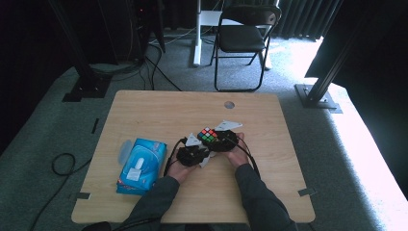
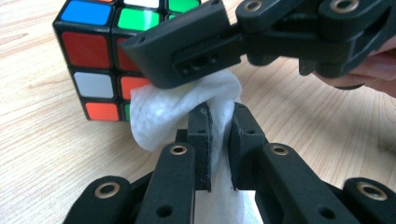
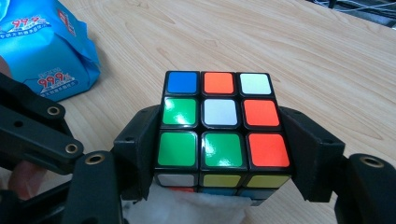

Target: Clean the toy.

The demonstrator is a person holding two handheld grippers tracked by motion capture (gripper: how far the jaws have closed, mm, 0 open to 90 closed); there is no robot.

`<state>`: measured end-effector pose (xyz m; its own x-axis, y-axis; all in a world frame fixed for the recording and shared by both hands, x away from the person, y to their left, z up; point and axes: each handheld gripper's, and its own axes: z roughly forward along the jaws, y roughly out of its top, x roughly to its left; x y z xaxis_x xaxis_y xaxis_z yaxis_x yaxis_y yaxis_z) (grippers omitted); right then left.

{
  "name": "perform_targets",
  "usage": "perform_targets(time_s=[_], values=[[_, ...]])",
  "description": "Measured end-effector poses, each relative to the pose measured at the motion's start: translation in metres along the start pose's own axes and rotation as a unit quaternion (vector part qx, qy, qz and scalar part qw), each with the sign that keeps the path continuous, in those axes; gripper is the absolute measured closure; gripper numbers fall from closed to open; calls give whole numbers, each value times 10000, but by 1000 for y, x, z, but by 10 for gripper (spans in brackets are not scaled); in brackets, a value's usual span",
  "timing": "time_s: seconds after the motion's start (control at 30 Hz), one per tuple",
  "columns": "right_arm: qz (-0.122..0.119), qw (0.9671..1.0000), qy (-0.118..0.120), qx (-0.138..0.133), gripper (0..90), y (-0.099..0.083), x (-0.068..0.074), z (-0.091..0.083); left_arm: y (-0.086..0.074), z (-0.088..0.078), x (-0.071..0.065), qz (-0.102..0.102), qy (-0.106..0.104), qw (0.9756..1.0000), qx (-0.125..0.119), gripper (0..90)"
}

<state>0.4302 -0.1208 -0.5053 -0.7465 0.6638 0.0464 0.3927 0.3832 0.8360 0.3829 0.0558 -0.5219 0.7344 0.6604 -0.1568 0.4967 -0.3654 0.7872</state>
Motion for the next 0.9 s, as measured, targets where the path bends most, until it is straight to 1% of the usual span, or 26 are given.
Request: perform_targets(time_s=[0.23, 0.37, 0.5, 0.63, 0.9], values=[[15, 10000, 15, -6, 342, 0, 1, 1, 3, 1, -3, 3, 11, 10000, -92, 810], [32, 10000, 37, -4, 342, -1, 1, 1, 5, 0, -5, 10, -69, 9997, -230, 811], [44, 10000, 59, -24, 341, -1, 3, 2, 6, 0, -6, 14, -77, 9996, -269, 811], [53, 10000, 68, -40, 342, 0, 3, 1, 5, 2, -4, -7, -49, 9996, -263, 811], [32, 10000, 53, -64, 342, 1, 4, 2, -2, 9, -1, -54, -11, 9999, -115, 810]])
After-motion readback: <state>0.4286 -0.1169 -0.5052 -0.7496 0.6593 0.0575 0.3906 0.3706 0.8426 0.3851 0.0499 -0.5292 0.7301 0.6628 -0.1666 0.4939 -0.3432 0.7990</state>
